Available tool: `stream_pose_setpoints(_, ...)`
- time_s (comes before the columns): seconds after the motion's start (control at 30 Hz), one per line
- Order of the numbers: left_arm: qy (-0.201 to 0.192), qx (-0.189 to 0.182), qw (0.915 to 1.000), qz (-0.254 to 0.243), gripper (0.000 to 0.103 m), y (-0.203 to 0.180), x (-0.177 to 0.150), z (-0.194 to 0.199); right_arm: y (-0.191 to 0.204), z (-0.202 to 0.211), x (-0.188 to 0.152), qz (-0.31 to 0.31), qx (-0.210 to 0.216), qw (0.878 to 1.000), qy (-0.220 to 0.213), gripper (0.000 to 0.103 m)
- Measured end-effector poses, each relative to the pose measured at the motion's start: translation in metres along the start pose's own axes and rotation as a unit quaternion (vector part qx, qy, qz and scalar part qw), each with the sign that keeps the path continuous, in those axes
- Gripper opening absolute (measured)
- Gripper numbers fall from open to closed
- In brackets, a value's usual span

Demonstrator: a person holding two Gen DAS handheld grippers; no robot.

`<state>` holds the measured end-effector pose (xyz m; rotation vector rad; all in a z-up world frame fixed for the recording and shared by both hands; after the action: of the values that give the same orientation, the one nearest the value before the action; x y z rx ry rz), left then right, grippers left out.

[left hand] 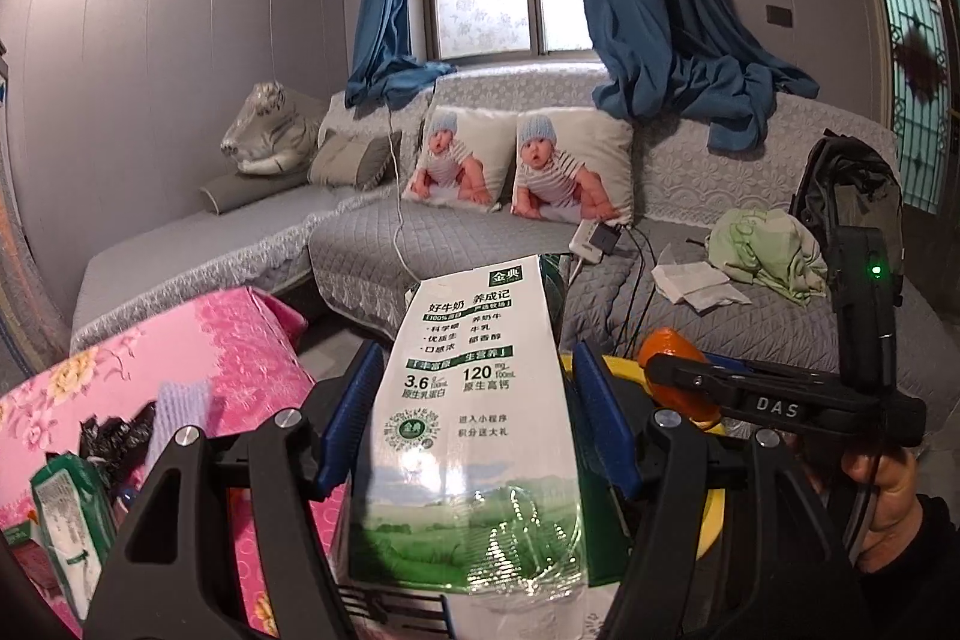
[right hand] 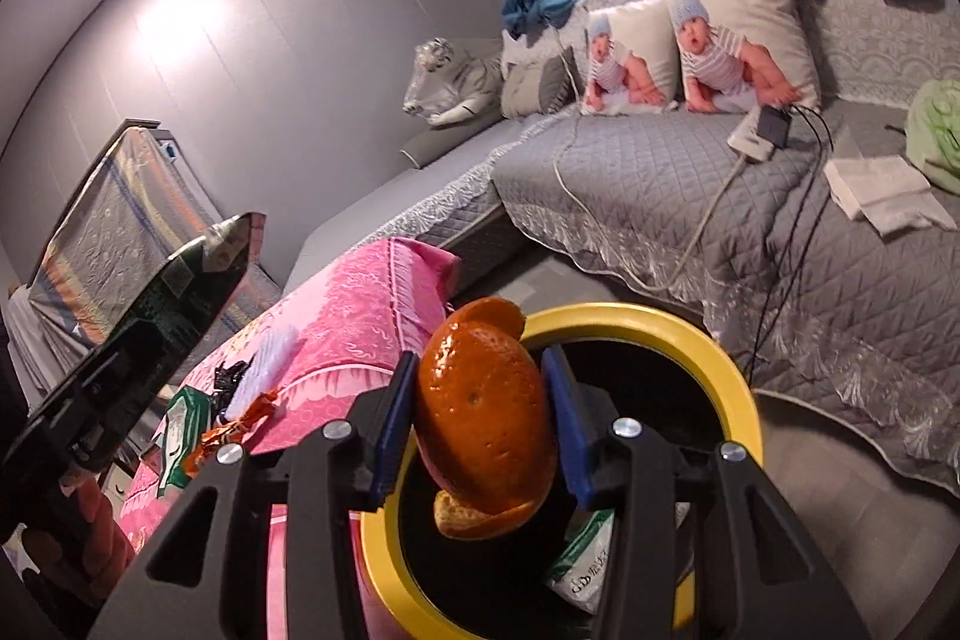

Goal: Collect trash
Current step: 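Carry the milk carton and orange to the yellow bin and release both, then grasp another green-white tissue pack with the left tool while the right tool returns to the bed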

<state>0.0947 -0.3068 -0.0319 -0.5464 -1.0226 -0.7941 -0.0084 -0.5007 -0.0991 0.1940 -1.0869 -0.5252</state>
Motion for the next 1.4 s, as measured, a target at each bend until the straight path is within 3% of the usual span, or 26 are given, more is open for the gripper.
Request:
stream_pose_setpoints(0.37, 0.099, -0.006, 0.9940, 0.045, 0.062, 0.006, -0.032, -0.077, -0.029, -0.021, -0.016, -0.053, -0.032, 0.997, 0.042, 0.040)
stream_pose_setpoints(0.67, 0.113, -0.007, 0.9923, 0.051, 0.062, 0.007, -0.041, -0.089, -0.034, -0.024, -0.019, -0.061, -0.044, 0.996, 0.050, 0.041)
stream_pose_setpoints(0.73, 0.116, -0.008, 0.9919, 0.051, 0.064, 0.007, -0.043, -0.088, -0.035, -0.024, -0.019, -0.067, -0.054, 0.995, 0.049, 0.045)
stream_pose_setpoints(0.8, 0.113, 0.001, 0.9921, 0.053, 0.082, 0.010, -0.046, -0.085, -0.037, -0.020, -0.019, -0.078, -0.061, 0.994, 0.037, 0.070)
stream_pose_setpoints(0.83, 0.111, 0.006, 0.9921, 0.058, 0.088, 0.011, -0.047, -0.083, -0.039, -0.015, -0.018, -0.086, -0.067, 0.994, 0.025, 0.074)
stream_pose_setpoints(0.93, 0.119, 0.002, 0.9890, 0.088, 0.088, 0.023, -0.048, -0.079, -0.041, -0.005, -0.013, -0.086, -0.081, 0.993, 0.008, 0.076)
stream_pose_setpoints(1.13, 0.090, 0.034, 0.9860, 0.136, 0.094, 0.054, -0.034, -0.046, -0.032, -0.001, -0.007, -0.079, -0.052, 0.995, 0.009, 0.078)
stream_pose_setpoints(1.3, 0.081, 0.103, 0.9803, 0.148, 0.094, 0.096, -0.030, 0.000, -0.004, -0.012, -0.007, -0.051, -0.008, 0.998, 0.027, 0.080)
stream_pose_setpoints(1.4, 0.074, 0.159, 0.9716, 0.159, 0.095, 0.134, -0.041, 0.036, 0.014, -0.019, -0.009, -0.028, 0.012, 0.999, 0.034, 0.081)
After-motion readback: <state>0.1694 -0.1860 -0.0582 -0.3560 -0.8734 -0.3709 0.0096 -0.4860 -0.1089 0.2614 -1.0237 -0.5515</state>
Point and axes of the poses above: each gripper's, at about its wrist camera, not at the fingertips, and z roughly against the way its jaws point, y to its left, x to its top, the point moved 2 cm from there along -z, roughly the way its jaws point, and after that the axes turned 6 degrees about z, right-handed, at the moved point
